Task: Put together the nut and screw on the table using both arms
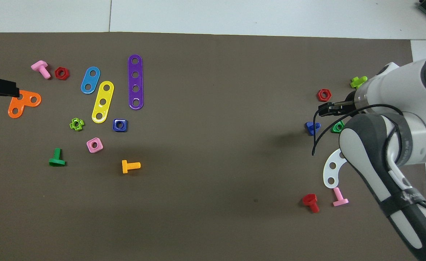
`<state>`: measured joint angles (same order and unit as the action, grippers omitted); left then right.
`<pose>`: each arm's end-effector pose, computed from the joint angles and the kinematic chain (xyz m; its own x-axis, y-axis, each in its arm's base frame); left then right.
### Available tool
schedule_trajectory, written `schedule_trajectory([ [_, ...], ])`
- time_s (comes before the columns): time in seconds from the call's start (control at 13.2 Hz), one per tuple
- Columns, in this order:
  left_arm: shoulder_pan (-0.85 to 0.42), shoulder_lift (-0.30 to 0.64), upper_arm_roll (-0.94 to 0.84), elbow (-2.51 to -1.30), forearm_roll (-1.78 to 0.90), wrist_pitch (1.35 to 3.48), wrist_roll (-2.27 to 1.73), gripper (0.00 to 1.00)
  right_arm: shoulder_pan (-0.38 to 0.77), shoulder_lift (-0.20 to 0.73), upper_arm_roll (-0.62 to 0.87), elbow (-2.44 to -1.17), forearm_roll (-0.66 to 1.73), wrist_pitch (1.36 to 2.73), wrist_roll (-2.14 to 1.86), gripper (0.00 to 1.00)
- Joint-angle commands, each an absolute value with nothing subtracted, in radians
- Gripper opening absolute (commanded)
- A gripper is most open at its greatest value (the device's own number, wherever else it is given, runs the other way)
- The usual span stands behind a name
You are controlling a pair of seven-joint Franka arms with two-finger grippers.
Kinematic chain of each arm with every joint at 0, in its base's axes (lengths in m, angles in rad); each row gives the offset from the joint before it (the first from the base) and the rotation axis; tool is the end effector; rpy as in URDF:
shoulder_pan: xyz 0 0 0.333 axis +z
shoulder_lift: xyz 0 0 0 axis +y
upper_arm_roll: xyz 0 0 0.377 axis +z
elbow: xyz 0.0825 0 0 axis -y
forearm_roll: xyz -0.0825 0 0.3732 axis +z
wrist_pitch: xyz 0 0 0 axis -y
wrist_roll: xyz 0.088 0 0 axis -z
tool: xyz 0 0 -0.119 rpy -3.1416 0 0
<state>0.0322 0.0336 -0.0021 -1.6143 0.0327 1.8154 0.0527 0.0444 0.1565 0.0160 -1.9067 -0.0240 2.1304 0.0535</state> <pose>0.5798 0.0206 0.6579 0.9859 -0.0309 0.1646 -0.0244 -0.9989 -0.0412 0.6029 0.0347 0.4760 0.9975 0.0191 0.0680 0.0182 -0.9997 0.0150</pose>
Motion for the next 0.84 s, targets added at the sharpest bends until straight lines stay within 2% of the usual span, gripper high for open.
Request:
schedule_trajectory([
  [0.0,0.029,0.014,-0.006,-1.635,0.052,1.825,0.045,1.00,0.028,0.189,0.021,-1.968,-0.018,2.236,0.035,0.81],
  [0.3,0.037,0.011,-0.006,-1.643,0.052,1.828,0.048,1.00,0.028,0.241,0.021,-2.020,-0.018,2.331,0.035,0.80],
  [0.53,0.037,0.008,-0.006,-1.652,0.051,1.830,0.049,1.00,0.031,0.239,0.021,-2.074,-0.018,2.407,0.028,0.74],
  [0.76,0.031,0.006,-0.009,-1.657,0.043,1.838,0.049,1.00,0.040,0.235,0.023,-2.094,-0.018,2.413,0.032,0.70],
])
